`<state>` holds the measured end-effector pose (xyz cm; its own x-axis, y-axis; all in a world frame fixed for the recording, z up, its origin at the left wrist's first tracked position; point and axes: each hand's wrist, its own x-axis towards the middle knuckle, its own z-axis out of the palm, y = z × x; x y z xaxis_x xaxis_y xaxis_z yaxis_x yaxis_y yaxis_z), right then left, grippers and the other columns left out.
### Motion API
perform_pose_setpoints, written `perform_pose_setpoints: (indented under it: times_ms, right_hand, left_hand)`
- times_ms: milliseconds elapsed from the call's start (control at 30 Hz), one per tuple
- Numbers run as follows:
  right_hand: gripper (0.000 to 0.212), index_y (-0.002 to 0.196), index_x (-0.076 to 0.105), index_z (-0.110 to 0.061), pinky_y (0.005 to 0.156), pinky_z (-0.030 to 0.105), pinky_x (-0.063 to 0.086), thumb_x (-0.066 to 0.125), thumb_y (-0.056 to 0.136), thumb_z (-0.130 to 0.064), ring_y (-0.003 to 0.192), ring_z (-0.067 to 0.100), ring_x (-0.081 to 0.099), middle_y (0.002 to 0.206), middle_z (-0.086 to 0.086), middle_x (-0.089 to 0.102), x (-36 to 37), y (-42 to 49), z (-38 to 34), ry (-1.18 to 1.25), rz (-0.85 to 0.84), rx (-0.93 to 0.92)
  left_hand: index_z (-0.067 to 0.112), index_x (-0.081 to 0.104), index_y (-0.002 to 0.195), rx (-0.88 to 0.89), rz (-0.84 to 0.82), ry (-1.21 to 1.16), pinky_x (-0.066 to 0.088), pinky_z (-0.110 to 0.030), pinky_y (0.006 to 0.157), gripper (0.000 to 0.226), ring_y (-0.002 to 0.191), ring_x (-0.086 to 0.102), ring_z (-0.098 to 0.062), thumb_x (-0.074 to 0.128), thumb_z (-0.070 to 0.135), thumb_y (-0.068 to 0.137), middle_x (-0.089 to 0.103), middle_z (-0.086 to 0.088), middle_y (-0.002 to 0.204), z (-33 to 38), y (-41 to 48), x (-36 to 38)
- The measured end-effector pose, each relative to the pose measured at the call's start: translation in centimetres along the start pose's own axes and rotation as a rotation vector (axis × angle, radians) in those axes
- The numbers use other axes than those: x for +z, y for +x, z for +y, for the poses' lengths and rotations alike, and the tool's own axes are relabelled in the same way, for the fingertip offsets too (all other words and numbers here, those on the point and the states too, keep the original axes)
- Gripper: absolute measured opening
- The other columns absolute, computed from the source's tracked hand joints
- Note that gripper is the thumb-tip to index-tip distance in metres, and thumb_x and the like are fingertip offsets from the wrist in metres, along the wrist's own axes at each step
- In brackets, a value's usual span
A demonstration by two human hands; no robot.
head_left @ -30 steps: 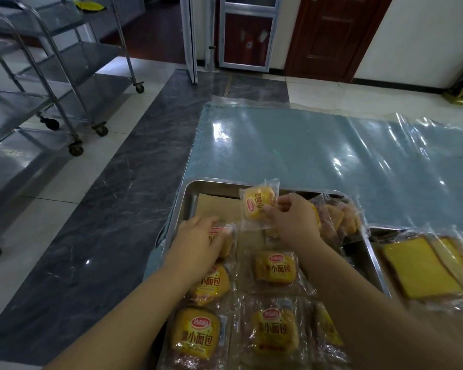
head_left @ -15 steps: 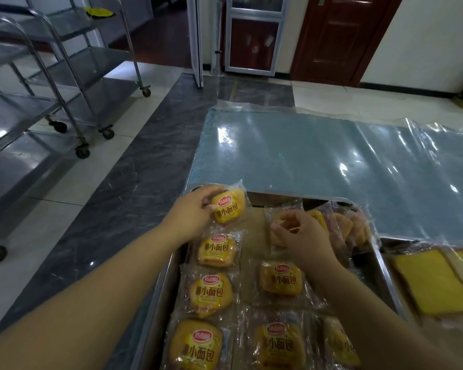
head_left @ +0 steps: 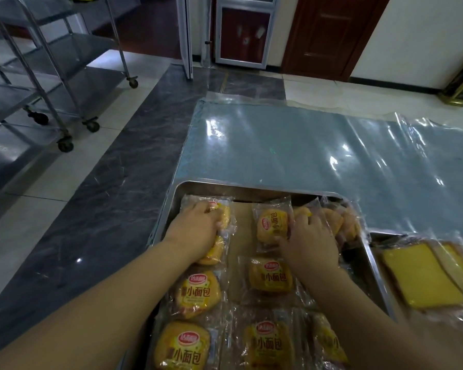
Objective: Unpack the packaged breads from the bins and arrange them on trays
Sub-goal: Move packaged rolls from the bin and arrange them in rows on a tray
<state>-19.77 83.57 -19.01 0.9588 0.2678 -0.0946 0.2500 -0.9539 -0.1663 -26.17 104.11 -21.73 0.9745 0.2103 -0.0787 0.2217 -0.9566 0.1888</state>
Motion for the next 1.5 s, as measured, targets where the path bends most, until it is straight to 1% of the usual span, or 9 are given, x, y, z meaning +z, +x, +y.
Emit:
perform_pose_setpoints:
  times_ms: [233,400,667,833,1033,1167,1267,1367,1500]
  right_hand:
    - [0.059,0.135,0.035,-0.01,0.079,0.033,0.049,0.063,0.087,-0.027,0.106,0.023,0.057,0.133,0.012,0.046,0.6,0.7,-0.5,0.12,-0.05,0.043]
    - [0.032,0.111,0.05,-0.014,0.061,0.024,0.048,0.066,0.084,-0.021,0.08,0.014,0.058,0.091,0.001,0.059,1.0,1.4,-0.8,0.412,-0.141,0.136]
    - [0.038,0.1,0.048,-0.036,0.055,0.014,0.047,0.075,0.077,-0.022,0.072,-0.001,0.061,0.082,-0.011,0.063,-0.3,-0.3,-0.9,0.885,0.051,0.006]
    - [0.024,0.101,0.055,-0.033,0.064,0.019,0.054,0.068,0.083,-0.024,0.08,0.001,0.061,0.088,-0.013,0.062,-1.0,-1.2,1.5,0.854,0.028,-0.015]
    - [0.041,0.126,0.048,-0.022,0.089,0.045,0.05,0.058,0.086,-0.027,0.117,0.025,0.049,0.136,0.0,0.043,-2.2,-0.8,5.8,0.363,0.119,0.012]
    - [0.062,0.136,0.037,-0.015,0.095,0.039,0.047,0.068,0.083,-0.028,0.13,0.027,0.04,0.155,0.001,0.015,-1.6,-0.6,6.3,0.242,0.036,0.01]
    - [0.037,0.117,0.051,-0.014,0.088,0.032,0.045,0.067,0.084,-0.016,0.124,0.026,0.045,0.148,0.008,0.031,-1.4,-0.1,6.0,0.317,0.062,0.009]
    - [0.014,0.091,0.054,-0.021,0.076,0.034,0.049,0.059,0.084,-0.01,0.097,0.023,0.055,0.118,0.008,0.054,-2.1,0.5,5.6,0.39,0.143,0.005]
    - [0.009,0.094,0.059,-0.019,0.068,0.033,0.049,0.058,0.086,-0.014,0.083,0.017,0.056,0.1,0.0,0.058,-3.2,1.6,5.3,0.499,0.235,0.033]
  left_hand:
    - [0.024,0.051,0.128,-0.029,0.097,-0.169,0.04,-0.035,0.099,0.035,0.123,0.042,-0.021,0.043,0.035,0.095,0.04,-0.002,0.139,0.0,-1.7,-0.6]
    - [0.019,0.057,0.121,0.051,0.207,-0.291,0.039,-0.03,0.095,0.033,0.113,0.044,-0.017,0.05,0.035,0.093,0.052,-0.001,0.12,2.3,-2.8,-1.1]
    - [0.036,0.048,0.115,-0.126,0.136,-0.665,0.039,-0.017,0.057,0.029,0.072,0.048,0.009,0.047,0.05,0.09,0.049,0.026,0.078,6.3,-2.5,-1.2]
    - [0.034,0.053,0.109,-0.222,0.161,-0.96,0.04,-0.014,0.063,0.028,0.085,0.053,0.003,0.065,0.026,0.085,0.056,0.019,0.098,6.8,-1.6,-1.2]
    - [0.04,0.055,0.113,-0.131,0.059,-0.822,0.039,-0.008,0.049,0.038,0.082,0.052,0.004,0.056,0.009,0.09,0.052,0.015,0.109,5.5,-0.8,-0.9]
    - [0.036,0.055,0.119,-0.062,0.01,-0.632,0.038,-0.008,0.063,0.04,0.087,0.049,0.005,0.056,0.009,0.09,0.055,0.009,0.118,5.0,-0.2,-0.3]
    - [0.035,0.05,0.129,-0.001,0.027,-0.373,0.033,-0.026,0.093,0.043,0.116,0.038,-0.013,0.053,0.013,0.091,0.047,0.005,0.132,5.0,0.1,0.1]
    - [0.042,0.042,0.135,0.084,0.031,-0.116,0.028,-0.036,0.095,0.047,0.119,0.024,-0.023,0.05,0.023,0.093,0.037,0.003,0.136,5.2,0.0,0.6]
    - [0.047,0.029,0.139,0.123,0.012,-0.009,0.024,-0.04,0.094,0.048,0.124,0.021,-0.026,0.044,0.035,0.095,0.032,0.002,0.142,5.7,-0.2,1.3]
